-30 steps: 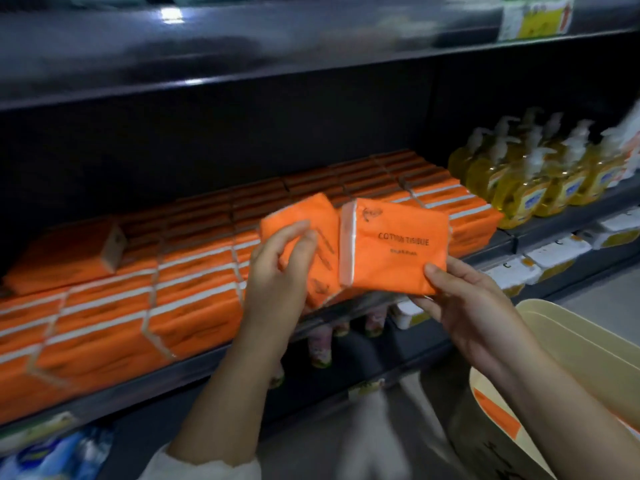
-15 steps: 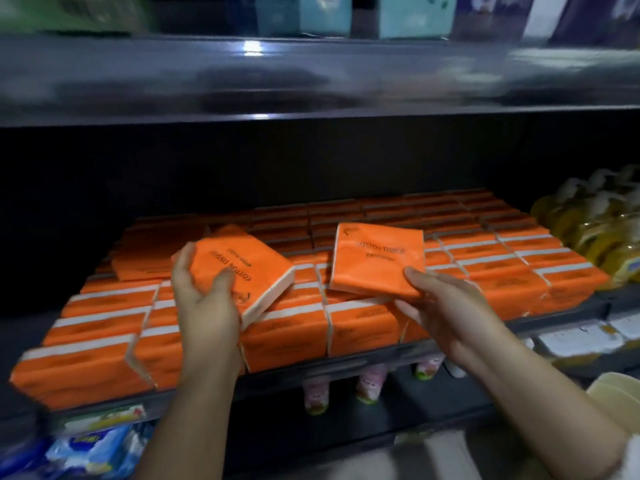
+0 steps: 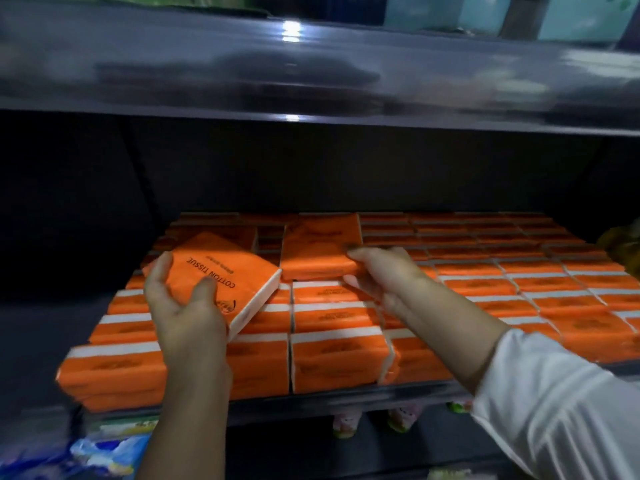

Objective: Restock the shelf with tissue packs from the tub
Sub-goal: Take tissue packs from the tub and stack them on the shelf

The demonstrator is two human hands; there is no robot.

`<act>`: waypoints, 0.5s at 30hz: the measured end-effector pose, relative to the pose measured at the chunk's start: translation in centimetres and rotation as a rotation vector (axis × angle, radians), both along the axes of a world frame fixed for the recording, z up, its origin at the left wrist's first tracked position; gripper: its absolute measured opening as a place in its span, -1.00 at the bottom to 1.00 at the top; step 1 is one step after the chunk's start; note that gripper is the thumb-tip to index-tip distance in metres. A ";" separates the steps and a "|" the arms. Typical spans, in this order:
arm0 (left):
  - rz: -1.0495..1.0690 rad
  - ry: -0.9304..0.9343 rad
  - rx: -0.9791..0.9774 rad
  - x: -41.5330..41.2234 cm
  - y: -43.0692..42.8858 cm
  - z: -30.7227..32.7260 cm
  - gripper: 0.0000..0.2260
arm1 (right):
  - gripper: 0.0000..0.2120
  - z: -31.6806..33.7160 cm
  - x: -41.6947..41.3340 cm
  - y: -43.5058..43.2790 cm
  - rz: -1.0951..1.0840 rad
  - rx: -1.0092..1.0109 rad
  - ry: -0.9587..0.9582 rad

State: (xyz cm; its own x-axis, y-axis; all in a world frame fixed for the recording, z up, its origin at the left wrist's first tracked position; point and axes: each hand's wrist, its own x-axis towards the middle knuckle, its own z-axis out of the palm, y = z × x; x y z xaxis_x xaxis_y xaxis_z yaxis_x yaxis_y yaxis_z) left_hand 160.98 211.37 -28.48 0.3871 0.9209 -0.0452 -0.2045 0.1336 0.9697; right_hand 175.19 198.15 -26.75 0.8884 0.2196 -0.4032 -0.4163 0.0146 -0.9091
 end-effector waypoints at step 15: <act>-0.123 0.066 -0.028 0.6 -0.7 0.1 -0.60 | -0.66 -1.2 1.8 3.4 0.107 -0.404 -0.214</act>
State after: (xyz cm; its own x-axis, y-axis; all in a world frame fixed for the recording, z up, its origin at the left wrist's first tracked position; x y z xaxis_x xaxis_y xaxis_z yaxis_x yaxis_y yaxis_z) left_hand 161.60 210.71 -28.38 0.4927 0.8645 -0.0994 -0.1210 0.1812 0.9760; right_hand 176.95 201.58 -27.98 0.9418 0.1772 -0.2857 -0.1990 -0.3911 -0.8986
